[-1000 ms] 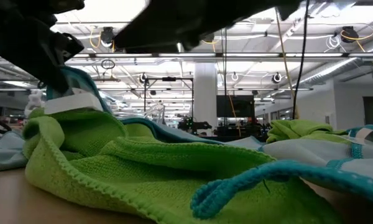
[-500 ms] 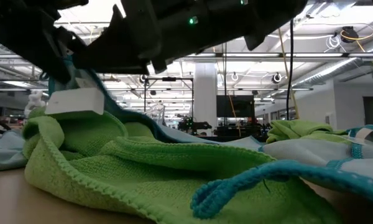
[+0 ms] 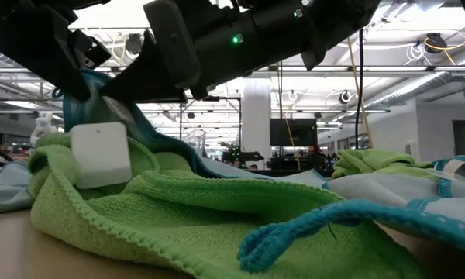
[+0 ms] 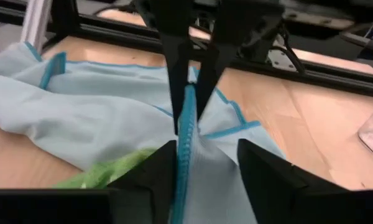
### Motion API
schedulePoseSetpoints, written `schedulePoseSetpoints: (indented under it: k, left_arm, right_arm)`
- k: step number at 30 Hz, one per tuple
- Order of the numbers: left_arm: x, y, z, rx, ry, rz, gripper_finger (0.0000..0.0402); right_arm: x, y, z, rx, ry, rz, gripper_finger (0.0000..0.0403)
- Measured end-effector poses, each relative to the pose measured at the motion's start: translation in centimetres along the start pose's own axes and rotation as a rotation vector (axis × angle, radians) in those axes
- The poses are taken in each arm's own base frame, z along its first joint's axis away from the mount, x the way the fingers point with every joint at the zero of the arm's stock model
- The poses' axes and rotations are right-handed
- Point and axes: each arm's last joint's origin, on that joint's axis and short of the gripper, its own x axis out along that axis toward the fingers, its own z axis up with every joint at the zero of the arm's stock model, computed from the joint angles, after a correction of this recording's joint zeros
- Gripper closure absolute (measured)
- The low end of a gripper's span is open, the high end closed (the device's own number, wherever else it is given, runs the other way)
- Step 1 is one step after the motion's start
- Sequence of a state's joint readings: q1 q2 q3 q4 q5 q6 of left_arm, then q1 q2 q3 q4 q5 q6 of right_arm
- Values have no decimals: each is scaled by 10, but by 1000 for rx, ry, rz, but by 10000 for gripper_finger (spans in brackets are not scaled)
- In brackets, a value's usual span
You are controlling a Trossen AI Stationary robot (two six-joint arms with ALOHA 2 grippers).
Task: Fold microfiber towels
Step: Fold the top center blue microfiber cloth
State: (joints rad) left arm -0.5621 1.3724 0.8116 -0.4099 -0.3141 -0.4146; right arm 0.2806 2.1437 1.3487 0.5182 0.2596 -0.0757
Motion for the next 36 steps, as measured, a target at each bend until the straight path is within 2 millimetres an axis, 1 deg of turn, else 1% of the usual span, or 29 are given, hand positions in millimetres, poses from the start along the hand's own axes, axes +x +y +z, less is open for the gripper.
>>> schedulePoseSetpoints:
  k: [8, 11, 14, 16, 20, 23, 27, 31, 36]
  left_arm:
    - [0, 0, 0, 18, -2, 0, 392]
    - [0, 1, 1, 26, -13, 24, 391]
    - [-1, -1, 0, 39, -37, 77, 377]
    - [-3, -4, -2, 54, -53, 102, 354]
    - [-7, -11, -7, 72, -72, 156, 284]
    - [-10, -15, -13, 37, -69, 191, 230]
    - [-8, -17, -30, -24, -79, 260, 176]
    - [-2, -14, -53, -54, -102, 330, 147]
    - [6, -6, -73, -40, -94, 376, 143]
  right_arm:
    - [0, 0, -1, -11, 5, 1, 363]
    - [0, 0, -1, -26, 12, -2, 394]
    - [-2, -2, -2, -56, 40, -48, 395]
    - [-5, -4, 1, -68, 66, -78, 394]
    - [-11, -9, 8, -68, 94, -83, 399]
    - [-13, -10, 8, -73, 115, -104, 399]
    - [-14, -13, 10, -68, 108, -109, 399]
    - [-13, -19, 11, -36, 107, -124, 399]
    - [-11, -28, 10, -15, 110, -143, 399]
